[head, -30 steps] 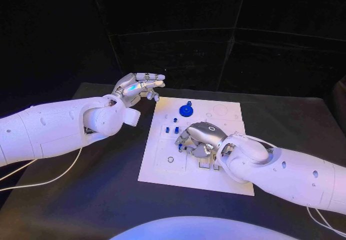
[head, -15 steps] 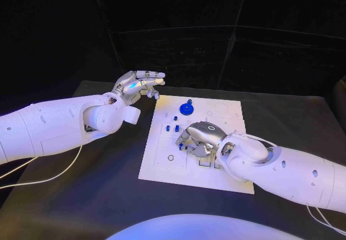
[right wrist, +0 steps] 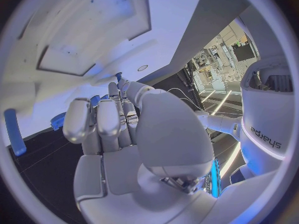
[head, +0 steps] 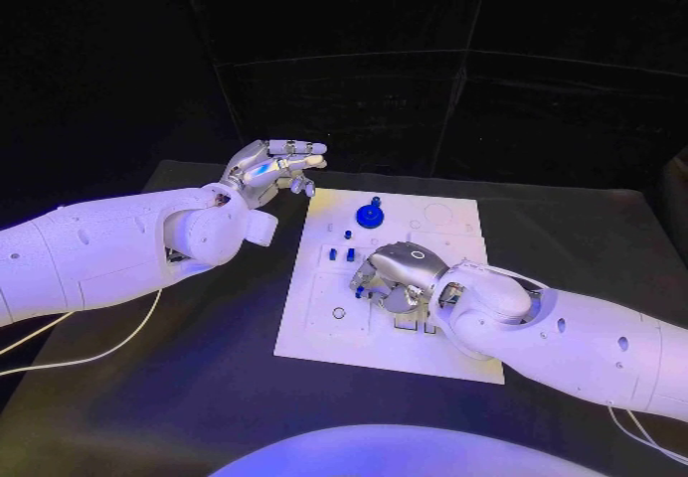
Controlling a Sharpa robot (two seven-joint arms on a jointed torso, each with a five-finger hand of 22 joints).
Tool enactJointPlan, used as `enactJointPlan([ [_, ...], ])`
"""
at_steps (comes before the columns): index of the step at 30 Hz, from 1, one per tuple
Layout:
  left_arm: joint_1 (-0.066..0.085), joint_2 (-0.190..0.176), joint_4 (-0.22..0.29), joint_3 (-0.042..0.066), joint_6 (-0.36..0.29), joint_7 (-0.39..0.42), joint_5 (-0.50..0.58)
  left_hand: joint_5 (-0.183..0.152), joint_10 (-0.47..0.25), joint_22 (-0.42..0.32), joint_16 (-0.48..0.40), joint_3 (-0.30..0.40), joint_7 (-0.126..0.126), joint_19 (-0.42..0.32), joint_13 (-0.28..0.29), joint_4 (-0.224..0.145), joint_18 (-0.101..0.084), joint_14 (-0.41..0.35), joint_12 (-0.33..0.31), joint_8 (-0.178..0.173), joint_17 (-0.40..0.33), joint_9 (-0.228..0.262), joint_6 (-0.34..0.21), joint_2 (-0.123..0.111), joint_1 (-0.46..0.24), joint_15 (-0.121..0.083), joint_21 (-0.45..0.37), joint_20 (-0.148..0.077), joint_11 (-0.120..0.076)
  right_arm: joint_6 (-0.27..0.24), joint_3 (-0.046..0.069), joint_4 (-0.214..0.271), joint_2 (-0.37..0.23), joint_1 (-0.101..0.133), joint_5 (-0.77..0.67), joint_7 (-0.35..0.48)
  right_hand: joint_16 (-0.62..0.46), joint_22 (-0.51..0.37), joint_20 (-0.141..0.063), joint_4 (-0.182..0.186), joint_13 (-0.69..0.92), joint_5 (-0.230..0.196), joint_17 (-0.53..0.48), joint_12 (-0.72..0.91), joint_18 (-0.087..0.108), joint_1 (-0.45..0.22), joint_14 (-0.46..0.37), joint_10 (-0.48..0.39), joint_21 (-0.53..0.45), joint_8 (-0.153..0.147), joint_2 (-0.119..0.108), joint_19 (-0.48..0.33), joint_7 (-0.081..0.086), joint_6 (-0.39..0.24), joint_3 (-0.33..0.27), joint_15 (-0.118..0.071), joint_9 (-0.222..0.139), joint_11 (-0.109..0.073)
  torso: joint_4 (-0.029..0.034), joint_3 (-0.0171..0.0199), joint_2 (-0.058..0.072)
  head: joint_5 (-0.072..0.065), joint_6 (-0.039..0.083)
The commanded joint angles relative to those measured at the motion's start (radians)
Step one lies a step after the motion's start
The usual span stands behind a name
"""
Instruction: Assemble the parts on the task board
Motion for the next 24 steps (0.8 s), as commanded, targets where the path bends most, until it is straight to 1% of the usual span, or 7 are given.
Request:
enactJointPlan([
  [1,0.002,0.000,0.000,0.001,0.004,0.008,-0.004,-0.002,-0.005,-0.001,-0.005,-0.002,0.002,-0.006,0.002,-0.003,0.012,-0.009,0.007,-0.003,0.001,-0.001,-0.004,0.010,0.002,0.001,-0.004,0.001,0.000,0.016,0.000,-0.003,0.002,0.001,-0.031,-0.009,0.003,0.001,0.003,-0.006,-0.001,0.004,0.001,-0.004,-0.018,-0.011,0.028,-0.004,0.006,-0.005,0.000,0.002,0.002,-0.002,-0.002,0.002,-0.001,0.002,0.0007,0.0000,0.001,0.000,0.000],
  [5,0.002,0.001,0.000,0.001,0.005,0.007,-0.006,-0.002,-0.006,-0.002,-0.004,-0.002,0.002,-0.006,0.002,-0.003,0.012,-0.009,0.007,-0.003,0.001,-0.001,-0.005,0.010,0.002,0.001,-0.004,0.001,0.000,0.026,0.000,-0.006,0.004,0.001,-0.036,-0.010,0.003,0.000,0.003,-0.007,-0.001,0.005,0.001,-0.005,-0.017,-0.015,0.027,-0.004,0.005,-0.005,-0.001,0.001,0.002,-0.002,-0.003,0.002,-0.001,0.002,0.0007,-0.0003,0.001,0.001,-0.003],
  [9,0.002,0.001,-0.001,0.001,0.005,0.007,-0.007,-0.002,-0.007,-0.002,-0.004,-0.003,0.002,-0.006,0.002,-0.003,0.012,-0.009,0.008,-0.003,0.001,-0.001,-0.005,0.010,0.002,0.001,-0.004,0.001,0.000,0.038,0.000,-0.005,0.006,0.001,-0.038,-0.008,0.005,0.001,0.004,-0.008,-0.001,0.004,0.001,-0.005,-0.017,-0.019,0.027,-0.004,0.006,-0.004,-0.004,0.002,0.002,-0.003,-0.006,0.003,-0.001,0.002,-0.0002,0.0002,0.000,0.001,-0.003],
  [16,0.002,0.001,-0.001,0.001,0.005,0.006,-0.007,-0.002,-0.009,-0.002,-0.003,-0.004,0.003,-0.006,0.002,-0.003,0.012,-0.009,0.009,-0.004,0.001,-0.001,-0.007,0.010,0.001,0.002,-0.005,0.002,0.001,0.042,-0.001,-0.001,0.006,0.001,-0.039,-0.010,0.008,0.001,0.005,-0.009,-0.001,0.007,0.002,-0.008,-0.017,-0.033,0.027,-0.009,0.006,-0.005,-0.010,0.001,0.003,-0.006,-0.013,0.004,-0.001,0.003,0.0005,-0.0005,0.000,0.001,-0.002],
  [21,0.002,0.000,-0.001,0.001,0.004,0.005,-0.007,-0.002,-0.009,-0.002,-0.003,-0.004,0.003,-0.006,0.002,-0.003,0.012,-0.009,0.009,-0.004,0.001,-0.001,-0.007,0.010,0.001,0.002,-0.005,0.002,0.001,0.033,-0.001,-0.001,0.005,0.001,-0.038,-0.009,0.002,-0.018,0.014,-0.004,-0.007,0.025,-0.010,-0.031,-0.014,-0.067,0.021,-0.067,-0.006,-0.008,-0.028,-0.015,0.012,-0.027,-0.034,0.016,-0.004,0.018,0.0004,-0.0008,0.000,0.001,-0.001],
  [24,0.002,0.000,-0.002,0.001,0.003,0.004,-0.007,-0.002,-0.009,-0.002,-0.003,-0.004,0.003,-0.006,0.002,-0.003,0.012,-0.009,0.009,-0.004,0.001,-0.001,-0.007,0.010,0.001,0.002,-0.005,0.002,0.001,0.014,-0.001,-0.001,0.003,0.001,-0.033,-0.005,-0.001,-0.037,0.021,-0.004,-0.007,0.030,-0.017,-0.029,-0.009,-0.081,0.018,-0.103,-0.020,-0.010,-0.039,-0.029,0.019,-0.047,-0.051,0.023,-0.005,0.026,0.0000,-0.0004,0.000,0.002,0.000],
])
